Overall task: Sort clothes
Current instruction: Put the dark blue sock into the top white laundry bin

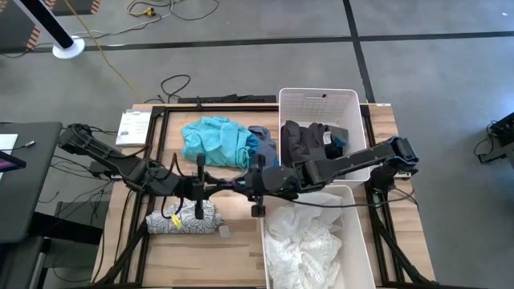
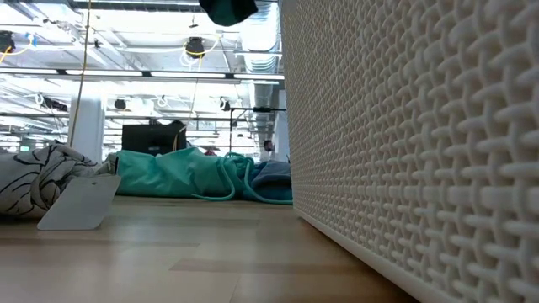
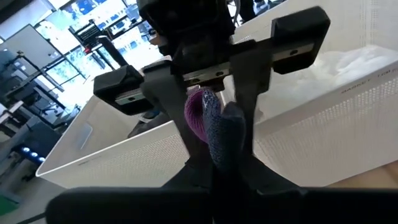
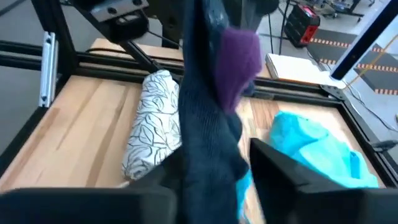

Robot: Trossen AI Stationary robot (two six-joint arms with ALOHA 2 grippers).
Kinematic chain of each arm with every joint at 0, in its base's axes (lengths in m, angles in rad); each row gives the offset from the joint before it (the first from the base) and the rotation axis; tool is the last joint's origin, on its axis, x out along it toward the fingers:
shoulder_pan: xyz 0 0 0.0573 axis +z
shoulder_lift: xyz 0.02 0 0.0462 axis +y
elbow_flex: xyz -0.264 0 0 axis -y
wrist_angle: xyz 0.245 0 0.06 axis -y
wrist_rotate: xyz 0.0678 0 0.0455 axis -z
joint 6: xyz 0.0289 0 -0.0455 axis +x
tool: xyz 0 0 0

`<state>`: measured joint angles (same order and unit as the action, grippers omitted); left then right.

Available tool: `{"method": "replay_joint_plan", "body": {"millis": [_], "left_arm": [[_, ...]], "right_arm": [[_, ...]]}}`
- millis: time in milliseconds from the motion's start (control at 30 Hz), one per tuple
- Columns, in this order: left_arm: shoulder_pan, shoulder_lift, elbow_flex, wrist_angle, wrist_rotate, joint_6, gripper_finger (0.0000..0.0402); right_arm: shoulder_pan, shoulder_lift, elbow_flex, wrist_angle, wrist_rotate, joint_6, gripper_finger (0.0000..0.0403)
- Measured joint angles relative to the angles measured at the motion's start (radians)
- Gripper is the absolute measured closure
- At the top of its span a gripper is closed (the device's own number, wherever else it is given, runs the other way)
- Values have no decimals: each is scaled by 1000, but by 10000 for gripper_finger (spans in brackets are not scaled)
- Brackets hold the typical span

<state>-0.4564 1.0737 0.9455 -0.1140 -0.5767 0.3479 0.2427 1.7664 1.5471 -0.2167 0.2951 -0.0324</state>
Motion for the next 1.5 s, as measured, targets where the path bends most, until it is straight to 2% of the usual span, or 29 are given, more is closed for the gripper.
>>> {"method": "replay_joint_plan", "body": {"millis": [167, 233, 400, 700, 1233, 1500], "left_arm": [[0, 0, 0, -1, 14, 10, 370], [0, 0, 0, -3, 15, 7, 355], [0, -5, 0, -51, 8, 0, 307], [1, -29, 0, -221, -85, -76, 237], [1, -37, 0, -488, -101, -282, 230], [1, -36, 0, -560, -127, -308, 230]], "right_arm": [[-11, 0, 0, -54, 0, 0, 356], [-16, 0, 0, -63, 0, -2, 388], [-17, -37, 0, -115, 5, 5, 391], [-14, -167, 0, -209, 79, 9, 400], [-41, -317, 0, -448, 214, 103, 402], [-116, -366, 0, -606, 335, 185, 403]]}}
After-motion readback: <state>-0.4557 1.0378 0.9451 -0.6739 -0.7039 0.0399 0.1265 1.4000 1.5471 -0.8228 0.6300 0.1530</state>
